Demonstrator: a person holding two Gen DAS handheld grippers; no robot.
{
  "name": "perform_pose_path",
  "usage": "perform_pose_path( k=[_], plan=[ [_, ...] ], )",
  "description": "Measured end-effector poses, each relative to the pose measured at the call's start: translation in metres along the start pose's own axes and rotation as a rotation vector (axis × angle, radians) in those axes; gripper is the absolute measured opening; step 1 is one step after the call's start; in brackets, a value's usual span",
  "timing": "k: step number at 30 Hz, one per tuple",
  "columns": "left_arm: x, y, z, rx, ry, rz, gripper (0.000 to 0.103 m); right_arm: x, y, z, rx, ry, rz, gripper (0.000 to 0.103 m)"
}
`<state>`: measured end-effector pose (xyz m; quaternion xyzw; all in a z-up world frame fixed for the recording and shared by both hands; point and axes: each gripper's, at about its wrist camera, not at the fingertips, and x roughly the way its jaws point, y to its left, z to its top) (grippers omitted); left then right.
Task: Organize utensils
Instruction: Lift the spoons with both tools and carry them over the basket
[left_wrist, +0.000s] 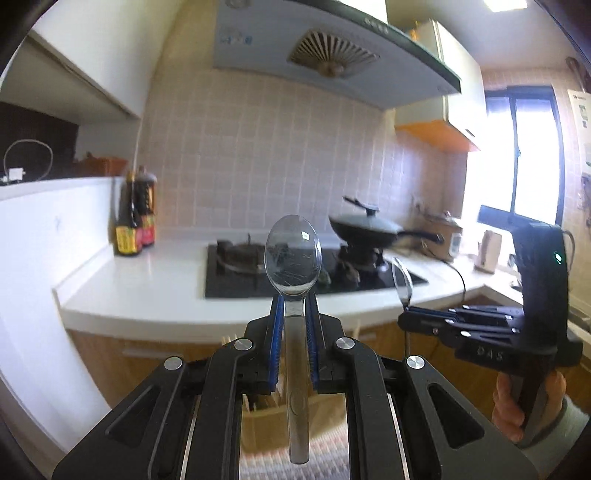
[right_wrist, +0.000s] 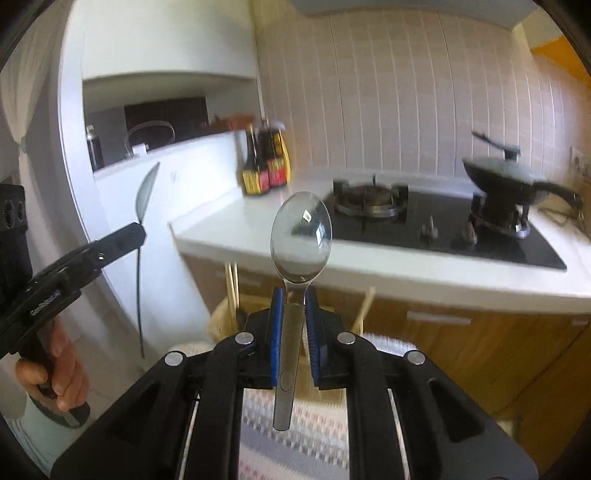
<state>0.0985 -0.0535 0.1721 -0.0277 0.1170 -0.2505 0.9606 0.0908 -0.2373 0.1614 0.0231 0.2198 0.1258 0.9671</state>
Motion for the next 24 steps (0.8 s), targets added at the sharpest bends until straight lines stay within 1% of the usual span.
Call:
perform_pose_path(
  k=[3, 4, 7, 10, 16, 24],
  plan=[
    [0.009, 0.005, 0.002, -0.002, -0.061, 0.008, 0.010, 0.011, -0.004, 0.005, -0.010, -0.067, -0.038, 0.010],
    [0.012, 0.007, 0.002, -0.006, -0.069, 0.009, 0.010, 0.013, -0.005, 0.006, -0.008, -0.085, -0.046, 0.010],
    [0.030, 0.017, -0.004, -0.038, -0.088, 0.004, 0.010, 0.024, -0.006, 0.007, -0.021, -0.146, -0.107, 0.010],
    [0.045, 0.023, -0.015, -0.044, -0.115, 0.031, 0.010, 0.038, -0.007, 0.003, -0.043, -0.184, -0.154, 0.010],
    [0.066, 0.040, -0.032, -0.100, -0.138, 0.059, 0.010, 0.058, -0.010, -0.009, -0.065, -0.197, -0.190, 0.010],
    [0.083, 0.045, -0.056, -0.080, -0.144, 0.138, 0.010, 0.080, -0.017, -0.022, -0.069, -0.183, -0.230, 0.010]
  ],
)
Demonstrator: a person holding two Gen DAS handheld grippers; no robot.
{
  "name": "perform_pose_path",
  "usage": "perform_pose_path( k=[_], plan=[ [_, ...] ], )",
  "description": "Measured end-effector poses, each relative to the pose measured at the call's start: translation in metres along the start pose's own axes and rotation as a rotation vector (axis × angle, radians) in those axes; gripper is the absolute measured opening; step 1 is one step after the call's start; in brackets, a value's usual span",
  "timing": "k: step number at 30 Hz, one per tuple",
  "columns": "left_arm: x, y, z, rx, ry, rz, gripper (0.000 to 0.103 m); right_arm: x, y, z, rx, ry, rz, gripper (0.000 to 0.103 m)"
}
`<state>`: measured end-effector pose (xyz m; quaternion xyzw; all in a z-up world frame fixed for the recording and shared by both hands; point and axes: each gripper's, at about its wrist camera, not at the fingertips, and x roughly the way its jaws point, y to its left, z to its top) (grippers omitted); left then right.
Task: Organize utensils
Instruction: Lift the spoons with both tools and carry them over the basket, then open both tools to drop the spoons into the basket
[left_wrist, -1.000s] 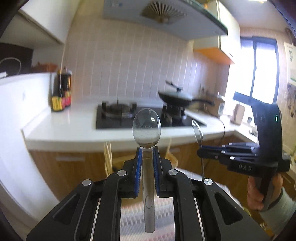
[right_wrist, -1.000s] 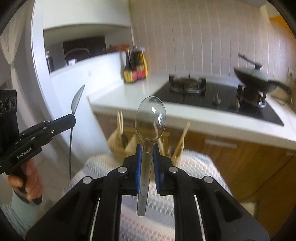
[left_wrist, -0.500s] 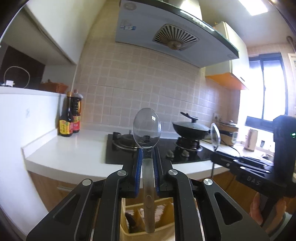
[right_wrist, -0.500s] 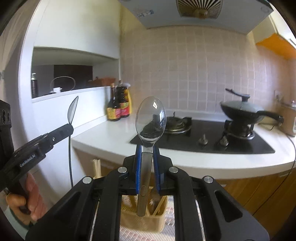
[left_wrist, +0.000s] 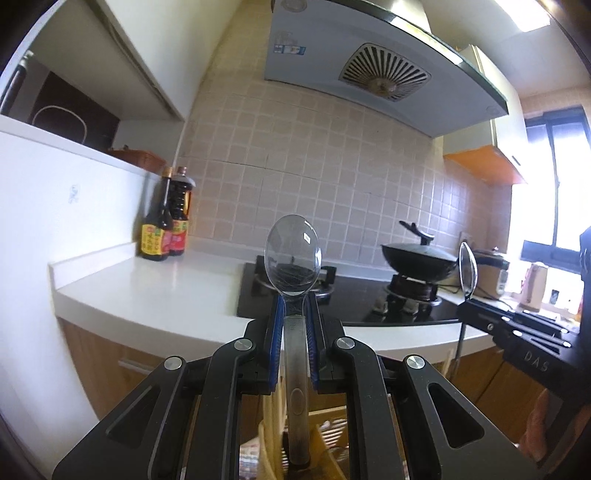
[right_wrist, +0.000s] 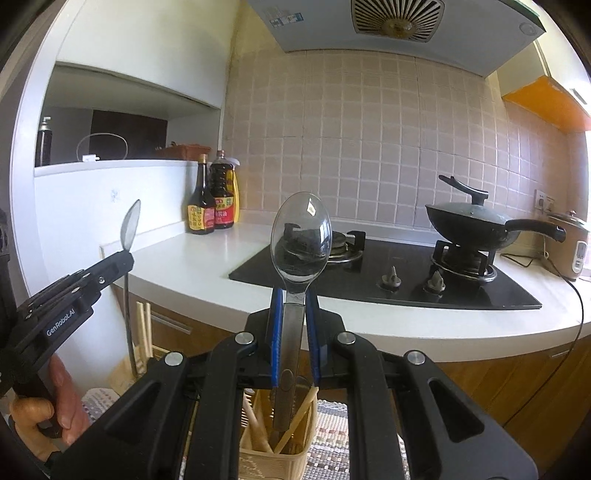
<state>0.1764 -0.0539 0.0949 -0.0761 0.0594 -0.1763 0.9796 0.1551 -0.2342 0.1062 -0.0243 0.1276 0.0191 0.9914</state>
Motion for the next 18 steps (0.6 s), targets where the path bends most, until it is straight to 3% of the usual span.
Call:
perform_pose_path(
  k=[11, 14, 16, 17, 18],
  plan=[
    [-0.001, 0.005, -0.014, 0.010, 0.017, 0.001, 0.011, 0.007, -0.002, -0.016, 0.020, 0.049, 0.040, 0.011],
    [-0.009, 0.009, -0.014, -0.007, 0.035, -0.015, 0.027, 0.004, -0.004, -0.021, 0.030, 0.088, 0.073, 0.012],
    [-0.017, 0.012, -0.013, -0.025, 0.037, -0.023, 0.047, -0.001, -0.006, -0.024, 0.053, 0.107, 0.101, 0.026],
    [-0.024, 0.014, -0.012, -0.032, 0.038, -0.026, 0.050, -0.005, -0.009, -0.025, 0.069, 0.116, 0.114, 0.031],
    [-0.031, 0.015, -0.010, -0.034, 0.039, -0.032, 0.054, -0.011, -0.011, -0.027, 0.085, 0.116, 0.120, 0.046]
  ],
)
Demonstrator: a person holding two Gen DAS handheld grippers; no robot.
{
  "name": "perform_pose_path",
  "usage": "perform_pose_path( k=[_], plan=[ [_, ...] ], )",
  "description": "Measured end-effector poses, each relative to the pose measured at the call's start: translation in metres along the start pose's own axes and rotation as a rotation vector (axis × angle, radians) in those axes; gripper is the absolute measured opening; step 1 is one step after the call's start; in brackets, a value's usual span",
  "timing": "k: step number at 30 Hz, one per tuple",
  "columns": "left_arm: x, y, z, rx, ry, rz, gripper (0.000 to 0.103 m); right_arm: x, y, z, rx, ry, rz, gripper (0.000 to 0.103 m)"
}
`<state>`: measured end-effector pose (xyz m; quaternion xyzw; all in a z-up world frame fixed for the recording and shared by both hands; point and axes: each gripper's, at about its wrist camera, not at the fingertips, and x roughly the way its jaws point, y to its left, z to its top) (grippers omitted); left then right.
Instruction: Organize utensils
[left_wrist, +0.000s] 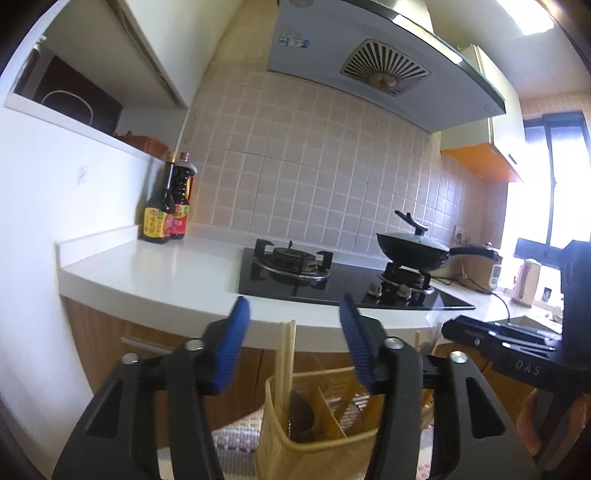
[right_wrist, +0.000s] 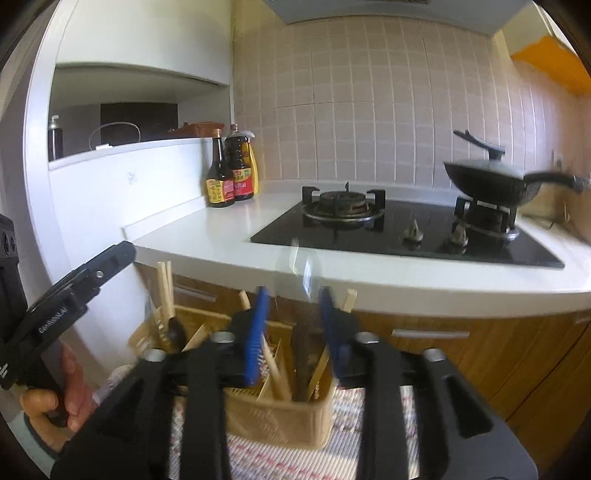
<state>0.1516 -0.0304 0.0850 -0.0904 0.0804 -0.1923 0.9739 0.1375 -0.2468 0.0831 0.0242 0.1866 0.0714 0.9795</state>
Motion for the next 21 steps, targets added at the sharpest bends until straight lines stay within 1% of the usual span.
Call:
perform_pose_path(
  k=[1, 2, 4, 5, 8, 9, 12, 15, 17, 19, 21],
  plan=[
    [-0.005, 0.000, 0.001, 0.000, 0.005, -0.007, 0.060, -0.007, -0.001, -0.003, 0.012, -0.005, 0.004, 0.054],
    [-0.012, 0.001, 0.002, -0.002, 0.011, -0.013, 0.063, -0.013, -0.002, -0.004, 0.019, -0.009, 0.004, 0.054],
    [-0.027, 0.001, 0.003, -0.009, 0.015, -0.020, 0.079, -0.026, -0.002, -0.009, 0.032, -0.007, 0.013, 0.054],
    [-0.036, 0.001, 0.003, -0.016, 0.016, -0.030, 0.081, -0.036, -0.002, -0.014, 0.043, -0.007, 0.021, 0.054],
    [-0.059, -0.001, -0.001, -0.031, 0.031, -0.043, 0.084, -0.056, 0.001, -0.025, 0.057, -0.012, 0.020, 0.054],
    [-0.068, -0.002, -0.003, -0.038, 0.037, -0.037, 0.087, -0.064, 0.003, -0.031, 0.061, -0.014, 0.017, 0.054],
    [-0.086, -0.005, -0.011, -0.055, 0.051, -0.031, 0.088, -0.083, 0.009, -0.046, 0.055, -0.019, -0.007, 0.055],
    [-0.097, -0.013, -0.019, -0.044, 0.070, 0.002, 0.090, -0.098, 0.017, -0.061, 0.038, -0.034, -0.048, 0.060],
    [-0.106, -0.020, -0.026, -0.020, 0.071, 0.030, 0.090, -0.107, 0.020, -0.072, 0.042, -0.046, -0.073, 0.063],
    [-0.113, -0.029, -0.035, 0.015, 0.067, 0.060, 0.093, -0.115, 0.022, -0.083, 0.050, -0.062, -0.097, 0.068],
    [-0.118, -0.038, -0.044, 0.044, 0.057, 0.095, 0.094, -0.122, 0.024, -0.095, 0.048, -0.087, -0.141, 0.072]
  ],
)
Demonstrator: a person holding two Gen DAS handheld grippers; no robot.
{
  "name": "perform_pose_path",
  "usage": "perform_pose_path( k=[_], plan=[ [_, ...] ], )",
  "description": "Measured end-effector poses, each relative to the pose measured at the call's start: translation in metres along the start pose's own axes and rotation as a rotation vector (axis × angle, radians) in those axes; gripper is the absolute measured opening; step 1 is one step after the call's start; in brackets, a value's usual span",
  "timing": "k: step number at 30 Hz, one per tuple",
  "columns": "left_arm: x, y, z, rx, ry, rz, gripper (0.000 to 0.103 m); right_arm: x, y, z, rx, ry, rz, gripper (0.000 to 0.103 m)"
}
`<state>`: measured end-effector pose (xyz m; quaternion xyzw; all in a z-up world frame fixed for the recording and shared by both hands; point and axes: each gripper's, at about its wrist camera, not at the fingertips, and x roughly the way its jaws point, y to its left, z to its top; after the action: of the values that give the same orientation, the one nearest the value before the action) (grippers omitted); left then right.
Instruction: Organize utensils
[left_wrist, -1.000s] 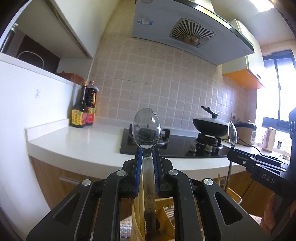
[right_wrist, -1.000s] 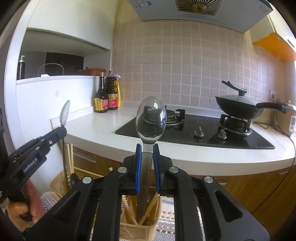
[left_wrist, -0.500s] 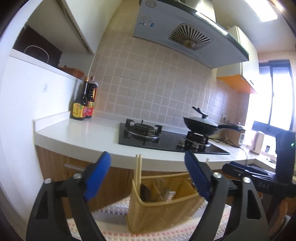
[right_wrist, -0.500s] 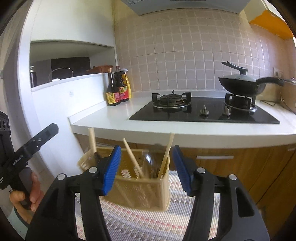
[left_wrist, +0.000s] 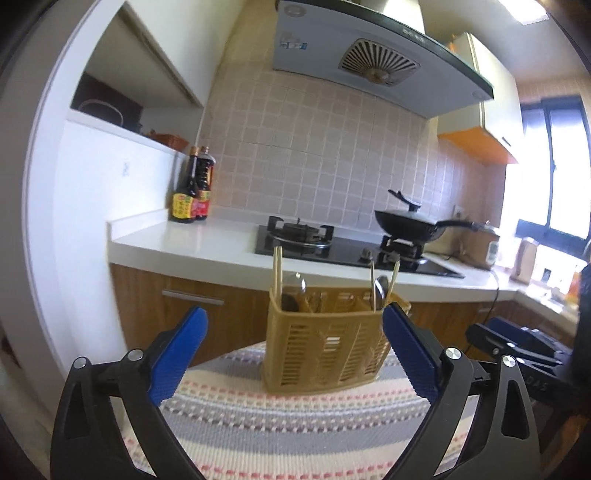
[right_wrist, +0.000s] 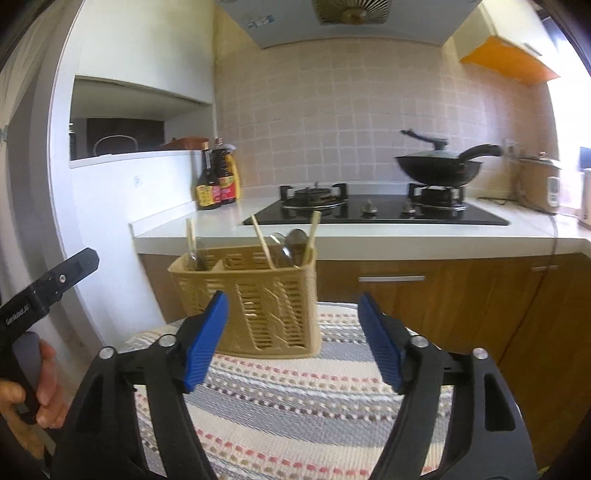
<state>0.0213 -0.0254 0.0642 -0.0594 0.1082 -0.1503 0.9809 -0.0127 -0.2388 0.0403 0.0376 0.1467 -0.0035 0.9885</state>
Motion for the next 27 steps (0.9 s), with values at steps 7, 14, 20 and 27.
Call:
perform_pose_path(
  k=[7, 14, 20, 27],
  plan=[
    [-0.005, -0.010, -0.030, 0.005, -0.016, 0.075, 0.094, -0.009, 0.008, -0.028, -0.029, -0.064, -0.071, 0.077],
    [-0.004, -0.016, -0.048, 0.049, -0.055, 0.143, 0.094, -0.005, 0.004, -0.037, -0.033, -0.072, -0.079, 0.084],
    [0.003, -0.015, -0.058, 0.075, -0.030, 0.185, 0.095, 0.006, 0.002, -0.043, -0.045, -0.032, -0.060, 0.086],
    [0.007, -0.004, -0.059, 0.045, -0.009, 0.206, 0.095, 0.002, 0.004, -0.045, -0.057, -0.051, -0.073, 0.092]
  ],
)
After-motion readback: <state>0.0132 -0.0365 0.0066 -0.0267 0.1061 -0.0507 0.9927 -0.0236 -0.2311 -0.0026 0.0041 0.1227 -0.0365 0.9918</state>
